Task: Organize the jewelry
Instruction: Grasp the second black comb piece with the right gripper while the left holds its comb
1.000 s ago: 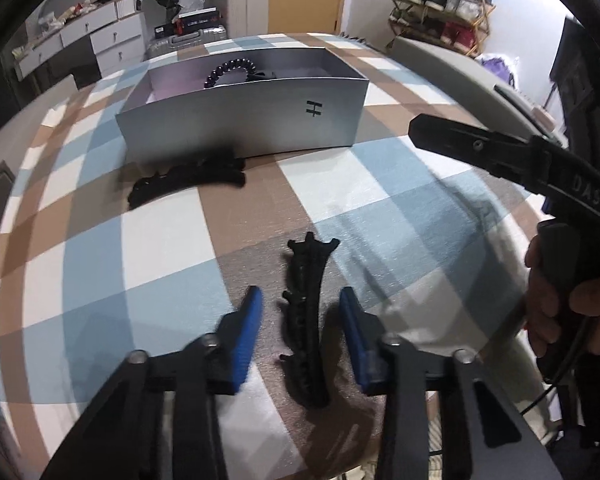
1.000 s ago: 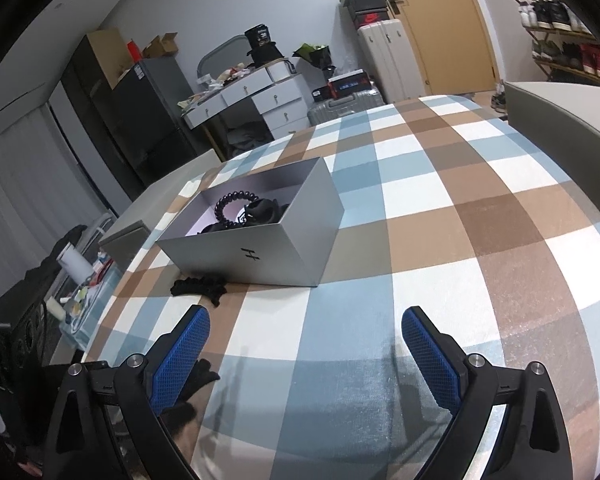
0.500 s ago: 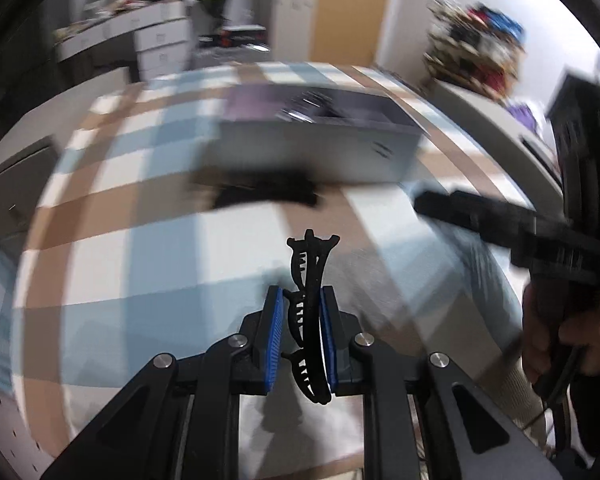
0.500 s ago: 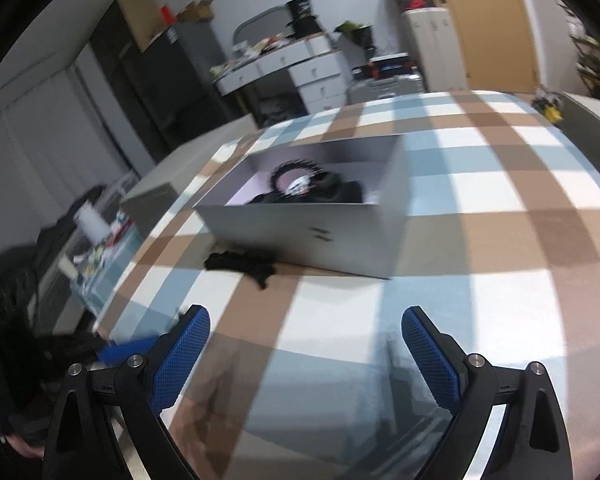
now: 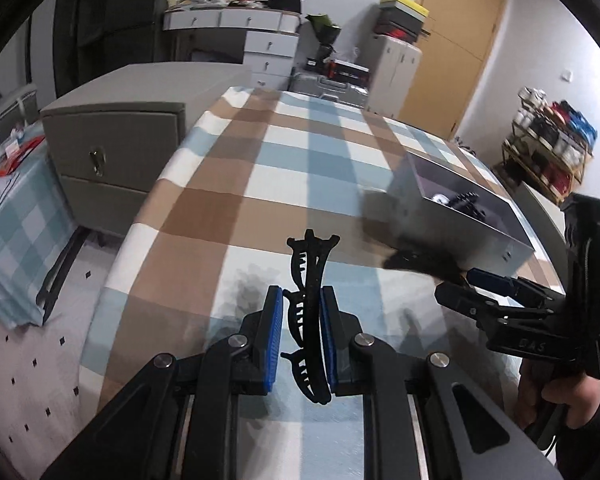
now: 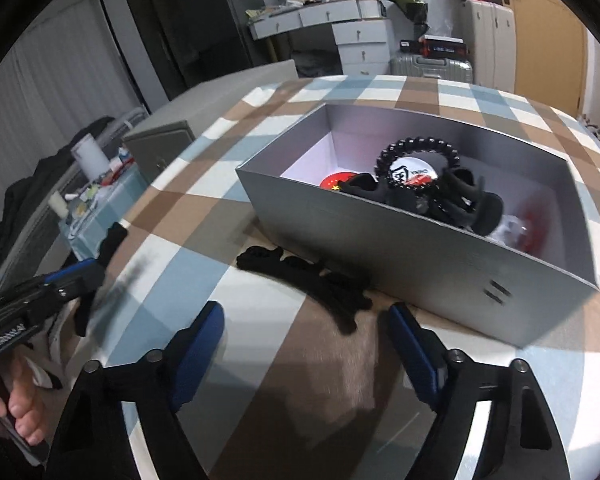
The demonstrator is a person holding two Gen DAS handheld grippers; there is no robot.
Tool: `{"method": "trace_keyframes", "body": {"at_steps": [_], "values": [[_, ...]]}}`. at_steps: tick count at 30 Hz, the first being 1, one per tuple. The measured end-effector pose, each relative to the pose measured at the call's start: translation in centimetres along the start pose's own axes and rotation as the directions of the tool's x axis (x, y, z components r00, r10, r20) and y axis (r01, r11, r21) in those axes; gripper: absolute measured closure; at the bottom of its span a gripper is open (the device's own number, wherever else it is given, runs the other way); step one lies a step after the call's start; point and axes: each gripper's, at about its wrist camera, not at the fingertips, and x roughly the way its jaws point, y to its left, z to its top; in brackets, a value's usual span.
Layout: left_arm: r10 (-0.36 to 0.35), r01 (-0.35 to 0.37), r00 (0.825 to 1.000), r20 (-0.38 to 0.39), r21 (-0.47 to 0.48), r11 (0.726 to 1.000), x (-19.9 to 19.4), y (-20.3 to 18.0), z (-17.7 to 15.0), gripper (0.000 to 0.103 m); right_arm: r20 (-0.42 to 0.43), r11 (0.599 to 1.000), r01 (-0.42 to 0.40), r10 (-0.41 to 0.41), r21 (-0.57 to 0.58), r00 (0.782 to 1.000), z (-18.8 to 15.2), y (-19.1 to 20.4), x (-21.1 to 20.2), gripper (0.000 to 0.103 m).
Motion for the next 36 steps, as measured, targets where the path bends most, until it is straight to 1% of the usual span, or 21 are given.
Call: {"method": "trace_keyframes", "body": {"at_steps": [2,4,5,7,8,9,10,11,12,15,17,19,24,26,29,32,34,35,36], "values": [[-0.001,0.001,1.000,0.003,-0.012,1.000,0.2,0.4,0.2,0.090,-0.016,0.998,0.051,-0.051,-0.029,0.999,0.3,0.7,0.4,0.022],[0.001,-0.001,1.000,-0.006,-0.029,1.000,0.7,1.0,0.2,0.090,-0.007,0.993,0.079,-0.080,-0.088,0.997,0.4,1.8,0.6,0.023],[-0.007,0.006,1.000,-0.015,-0.043,0.999,1.0,1.4,0.2,0.090,-0.009,0.985,0.117,-0.119,-0.131,0.993,0.4,2.5,0.9,0.025],[-0.012,0.010,1.000,-0.029,-0.054,0.998,1.4,1.8,0.3,0.090,-0.007,0.971,0.152,-0.156,-0.185,0.988,0.3,3.3,1.3,0.032],[-0.011,0.009,1.000,-0.029,-0.059,0.998,1.4,1.9,0.3,0.090,-0.012,0.969,0.155,-0.160,-0.194,0.987,0.3,3.5,1.5,0.037],[-0.014,0.013,0.999,-0.030,-0.061,0.998,1.5,2.0,0.3,0.090,-0.025,0.970,0.148,-0.155,-0.195,0.988,0.3,3.6,1.7,0.043],[-0.015,0.013,0.999,-0.030,-0.060,0.998,1.5,2.1,0.4,0.090,-0.028,0.976,0.127,-0.134,-0.174,0.991,0.3,3.4,1.7,0.045],[-0.014,0.012,1.000,-0.026,-0.061,0.998,1.4,2.1,0.4,0.090,-0.028,0.980,0.121,-0.127,-0.158,0.991,0.3,3.2,1.5,0.053],[-0.015,0.014,1.000,-0.025,-0.060,0.998,1.3,2.1,0.4,0.090,-0.032,0.983,0.108,-0.114,-0.145,0.993,0.3,3.1,1.3,0.064],[-0.020,0.019,1.000,-0.024,-0.056,0.998,1.3,2.1,0.4,0.090,-0.060,0.991,0.038,-0.046,-0.131,0.997,0.5,3.1,1.1,0.073],[-0.025,0.024,0.999,-0.024,-0.056,0.998,1.4,2.2,0.5,0.090,-0.074,0.986,-0.008,-0.005,-0.167,0.997,0.0,3.7,0.7,0.078],[-0.026,0.025,0.999,-0.024,-0.061,0.998,1.4,2.3,0.5,0.090,-0.078,0.981,-0.018,0.003,-0.193,0.997,-0.3,4.1,0.4,0.079],[-0.033,0.031,0.999,-0.033,-0.061,0.998,1.6,2.4,0.5,0.090,-0.035,0.977,0.033,-0.041,-0.209,0.999,0.3,4.2,0.4,0.077],[-0.037,0.035,0.999,-0.033,-0.058,0.998,1.5,2.3,0.5,0.090,-0.027,0.979,0.028,-0.034,-0.202,0.999,0.9,4.0,1.1,0.076],[-0.042,0.040,0.999,-0.034,-0.048,0.998,1.5,2.1,0.5,0.090,-0.048,0.980,0.025,-0.035,-0.199,0.998,1.4,4.1,2.3,0.076],[-0.044,0.042,0.998,-0.042,-0.048,0.998,1.6,2.1,0.4,0.090,-0.049,0.976,0.006,-0.017,-0.216,0.999,1.7,4.5,2.8,0.074],[-0.043,0.041,0.998,-0.049,-0.047,0.998,1.7,2.1,0.4,0.090,-0.055,0.971,-0.017,0.004,-0.238,0.998,1.6,4.9,2.8,0.080],[-0.042,0.040,0.998,-0.050,-0.046,0.998,1.7,2.0,0.4,0.090,-0.054,0.967,-0.020,0.006,-0.254,0.998,1.4,5.1,2.7,0.085],[-0.040,0.038,0.998,-0.049,-0.046,0.998,1.7,2.0,0.4,0.090,-0.050,0.963,-0.021,0.008,-0.268,0.999,1.2,5.3,2.6,0.085]]}}
